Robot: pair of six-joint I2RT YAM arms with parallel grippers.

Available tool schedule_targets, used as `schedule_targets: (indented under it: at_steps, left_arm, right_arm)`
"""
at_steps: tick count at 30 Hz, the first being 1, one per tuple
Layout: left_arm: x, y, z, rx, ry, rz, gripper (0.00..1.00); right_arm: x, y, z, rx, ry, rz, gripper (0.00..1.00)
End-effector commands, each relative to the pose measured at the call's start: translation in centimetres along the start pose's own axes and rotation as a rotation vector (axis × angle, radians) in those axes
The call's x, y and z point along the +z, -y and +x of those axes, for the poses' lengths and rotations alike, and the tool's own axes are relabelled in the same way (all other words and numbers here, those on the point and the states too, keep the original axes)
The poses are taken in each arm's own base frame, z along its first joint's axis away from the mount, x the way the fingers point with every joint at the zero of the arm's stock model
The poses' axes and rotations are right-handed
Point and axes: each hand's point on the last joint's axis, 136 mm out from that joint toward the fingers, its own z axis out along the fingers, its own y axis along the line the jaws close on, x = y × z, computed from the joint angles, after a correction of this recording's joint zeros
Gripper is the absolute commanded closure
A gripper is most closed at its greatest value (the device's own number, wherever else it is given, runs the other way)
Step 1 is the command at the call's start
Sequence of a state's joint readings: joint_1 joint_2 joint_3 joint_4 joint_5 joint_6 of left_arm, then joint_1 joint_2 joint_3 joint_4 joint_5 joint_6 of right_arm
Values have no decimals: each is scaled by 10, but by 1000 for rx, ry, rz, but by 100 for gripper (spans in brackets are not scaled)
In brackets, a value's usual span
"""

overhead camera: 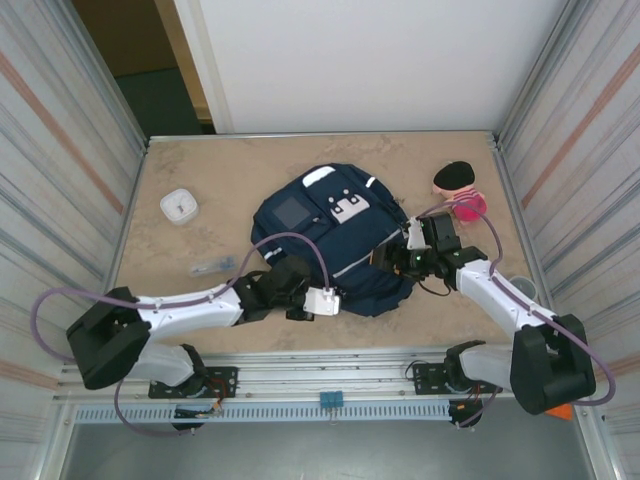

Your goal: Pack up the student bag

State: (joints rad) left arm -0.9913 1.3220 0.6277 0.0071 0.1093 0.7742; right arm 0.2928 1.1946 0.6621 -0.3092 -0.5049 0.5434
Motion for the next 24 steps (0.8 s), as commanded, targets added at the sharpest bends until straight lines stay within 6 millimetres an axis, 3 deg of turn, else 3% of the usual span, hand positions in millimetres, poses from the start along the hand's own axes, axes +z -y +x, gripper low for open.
schedule_targets:
  at_steps: [1, 4, 9, 14, 17, 20, 21, 24]
  left_arm:
    - [-17, 0, -37, -100, 182, 5, 100]
    - [-23, -7, -46, -157, 256, -45, 100]
    - [-29, -21, -48, -203, 298, -106, 100]
    - [-42, -34, -56, -259, 392, -114, 100]
    - [-42, -31, -54, -256, 398, -92, 100]
    - [-36, -19, -50, -244, 374, -36, 100]
    - [-35, -16, -48, -238, 363, -20, 95]
    - [-34, -16, -41, -213, 313, -29, 50]
  right_arm:
    - [-6, -21, -24, -116, 57, -67, 29]
    - [-15, -29, -37, -155, 105, -69, 30]
    - [-50, -43, -44, -200, 199, -44, 30]
    - [-77, -48, -18, -232, 228, 11, 30]
    - [-75, -44, 4, -185, 187, 21, 28]
    - [-58, -36, 19, -17, 121, -8, 27]
    - [-53, -35, 20, 14, 111, -15, 27]
    - [-44, -36, 18, 38, 98, -33, 28]
